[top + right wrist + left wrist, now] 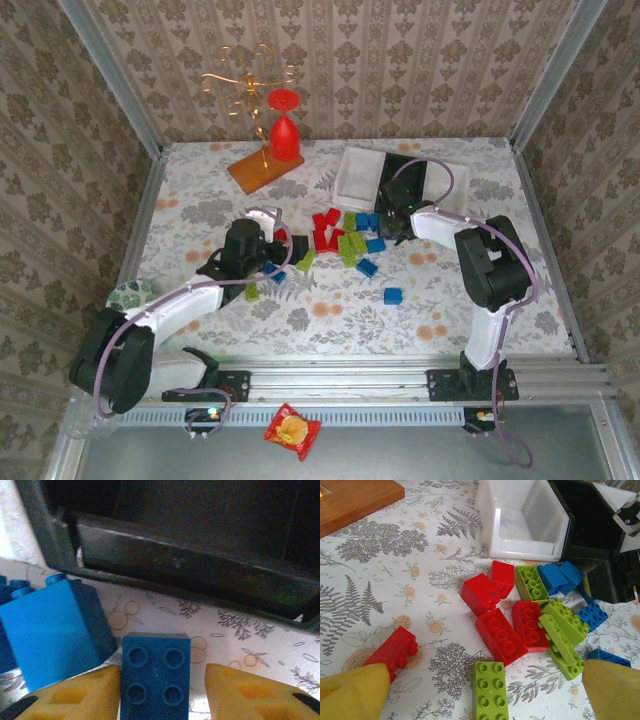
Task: Sort the legos into containers by color
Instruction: Pick up the lego from the center of the table.
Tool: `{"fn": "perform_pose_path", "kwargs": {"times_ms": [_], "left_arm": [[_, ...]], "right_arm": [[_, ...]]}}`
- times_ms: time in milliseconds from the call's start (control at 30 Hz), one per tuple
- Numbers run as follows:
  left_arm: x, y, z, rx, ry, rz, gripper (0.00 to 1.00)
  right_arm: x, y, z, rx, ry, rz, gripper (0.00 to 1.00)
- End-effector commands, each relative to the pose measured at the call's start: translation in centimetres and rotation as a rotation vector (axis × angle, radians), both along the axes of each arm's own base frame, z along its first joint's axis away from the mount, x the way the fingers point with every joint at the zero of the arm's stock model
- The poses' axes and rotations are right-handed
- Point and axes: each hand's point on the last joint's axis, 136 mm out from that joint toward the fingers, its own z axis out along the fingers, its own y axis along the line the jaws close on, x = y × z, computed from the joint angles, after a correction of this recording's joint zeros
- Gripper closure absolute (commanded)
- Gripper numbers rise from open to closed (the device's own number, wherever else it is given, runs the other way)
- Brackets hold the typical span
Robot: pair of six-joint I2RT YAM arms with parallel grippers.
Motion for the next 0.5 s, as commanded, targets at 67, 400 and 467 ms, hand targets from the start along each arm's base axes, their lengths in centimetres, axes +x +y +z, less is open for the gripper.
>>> {"fn": "perform_pose_path", "kwargs": {"times_ms": [67, 400, 467], "left_arm": [[0.2, -0.2, 0.5, -0.009, -0.015, 0.008, 0.00], [0.4, -0.4, 0.3, -0.017, -0.009, 0.007, 0.00], [0.4, -0.5, 0.2, -0.017, -0.007, 0.007, 0.00]], "right_arm": [[-0.8, -1.4, -1.0, -0.005, 0.025, -0.043, 0.55], [-0.8, -0.7, -1.4, 0.024, 0.041, -0.031, 0.64], [-0.6, -0.7, -0.3, 0.033, 0.013, -0.030, 0.68]]}}
